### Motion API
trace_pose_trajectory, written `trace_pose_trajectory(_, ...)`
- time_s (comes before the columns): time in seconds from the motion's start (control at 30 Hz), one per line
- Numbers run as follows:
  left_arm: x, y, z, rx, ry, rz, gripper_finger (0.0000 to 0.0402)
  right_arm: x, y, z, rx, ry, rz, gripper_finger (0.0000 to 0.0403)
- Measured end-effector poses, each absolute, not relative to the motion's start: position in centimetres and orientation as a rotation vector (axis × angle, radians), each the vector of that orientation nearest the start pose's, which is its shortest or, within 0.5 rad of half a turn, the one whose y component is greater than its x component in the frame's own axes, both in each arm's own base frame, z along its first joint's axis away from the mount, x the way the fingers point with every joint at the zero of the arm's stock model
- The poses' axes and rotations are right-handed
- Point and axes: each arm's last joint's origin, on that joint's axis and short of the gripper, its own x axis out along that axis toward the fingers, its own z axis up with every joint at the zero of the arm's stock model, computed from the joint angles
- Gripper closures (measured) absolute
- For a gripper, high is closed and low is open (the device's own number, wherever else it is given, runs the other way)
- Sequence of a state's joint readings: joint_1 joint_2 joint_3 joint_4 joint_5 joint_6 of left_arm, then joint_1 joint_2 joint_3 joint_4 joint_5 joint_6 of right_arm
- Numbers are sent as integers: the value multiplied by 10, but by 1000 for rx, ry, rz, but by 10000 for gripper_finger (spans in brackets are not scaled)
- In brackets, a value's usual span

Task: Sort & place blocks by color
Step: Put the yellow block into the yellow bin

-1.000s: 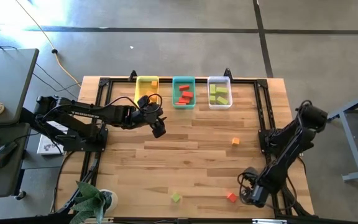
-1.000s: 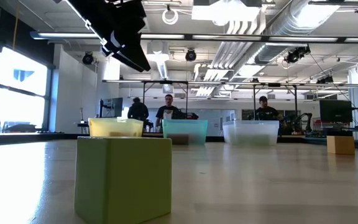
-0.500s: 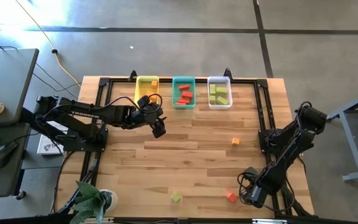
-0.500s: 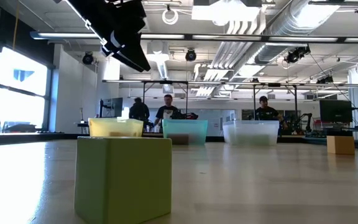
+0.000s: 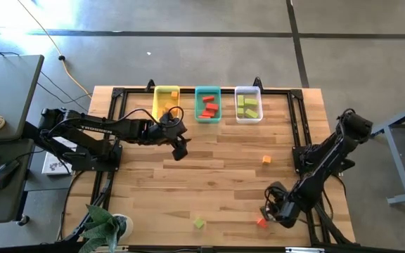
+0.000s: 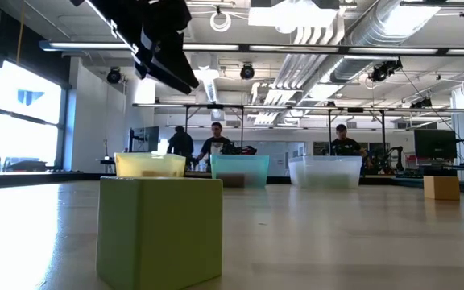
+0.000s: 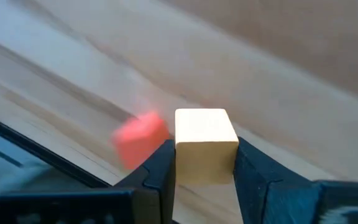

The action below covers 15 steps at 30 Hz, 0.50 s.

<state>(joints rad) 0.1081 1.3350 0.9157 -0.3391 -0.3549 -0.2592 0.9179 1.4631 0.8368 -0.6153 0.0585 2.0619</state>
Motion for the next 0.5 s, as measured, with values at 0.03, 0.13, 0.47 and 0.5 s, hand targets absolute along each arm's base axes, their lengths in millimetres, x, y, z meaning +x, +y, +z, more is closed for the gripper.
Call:
trace_pose_trajectory(0.03,273,39,251,-156,690,518,202,160,199,183,1148,1232,-613,305)
trace_pose_trajectory(0.13,276,38,252,-179,675,459,202,168,188,192,1160,1092,-605,305)
trace_pose_trajectory(0.47,283,36,259,-63,609,308,202,200,147,210,1152,839,-619,305)
trace_pose_trajectory(0.5,283,36,260,-51,601,304,202,204,144,210,1153,827,-611,305)
